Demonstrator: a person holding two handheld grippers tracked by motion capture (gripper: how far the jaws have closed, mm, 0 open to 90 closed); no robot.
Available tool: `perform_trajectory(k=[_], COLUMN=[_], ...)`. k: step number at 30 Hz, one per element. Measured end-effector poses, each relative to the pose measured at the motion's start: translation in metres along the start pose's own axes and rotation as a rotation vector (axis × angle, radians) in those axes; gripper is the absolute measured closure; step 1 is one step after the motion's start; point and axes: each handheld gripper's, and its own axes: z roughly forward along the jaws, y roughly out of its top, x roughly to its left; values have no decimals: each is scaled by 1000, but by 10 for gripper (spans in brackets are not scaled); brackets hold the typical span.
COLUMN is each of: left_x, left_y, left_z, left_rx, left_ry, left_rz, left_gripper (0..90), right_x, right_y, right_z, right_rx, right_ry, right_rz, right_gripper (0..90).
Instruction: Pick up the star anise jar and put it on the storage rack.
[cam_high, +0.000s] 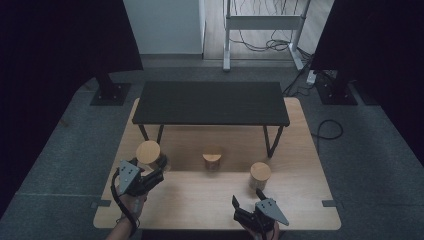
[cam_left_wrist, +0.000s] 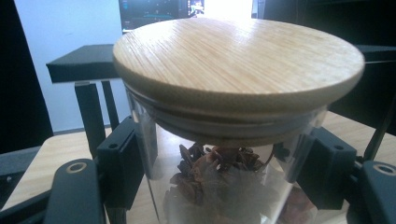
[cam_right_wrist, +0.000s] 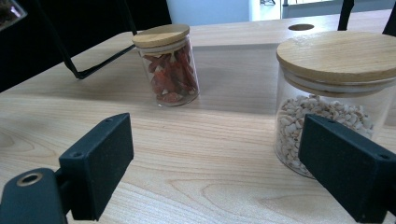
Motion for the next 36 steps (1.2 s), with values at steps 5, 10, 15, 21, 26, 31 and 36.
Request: perform_trajectory(k=[5, 10, 15, 21, 26, 31, 36], left_x=[0, 0, 0, 2, 6, 7, 8], left_y=[3, 8, 13, 20, 25, 29, 32], left_z=[0, 1, 1, 3, 5, 7, 11], left_rx=[-12, -20, -31, -44, -58, -70, -81], left_ry=[-4, -9, -14, -15, -7, -6, -7], left_rz=[-6, -3, 1, 4, -3, -2, -2], left_gripper=[266, 266, 266, 266, 266, 266, 266], right_x=[0, 0, 0, 0, 0, 0, 0], right_y=[0, 0, 0, 0, 0, 0, 0], right_z=[0, 0, 0, 0, 0, 1, 0], right_rx=[-1, 1, 0, 1, 1, 3, 1], right_ry=[0, 2, 1, 2, 0, 0, -3], right_rz=[2, 0, -1, -1, -5, -4, -6], right_gripper=[100, 99, 100, 100, 100, 100, 100])
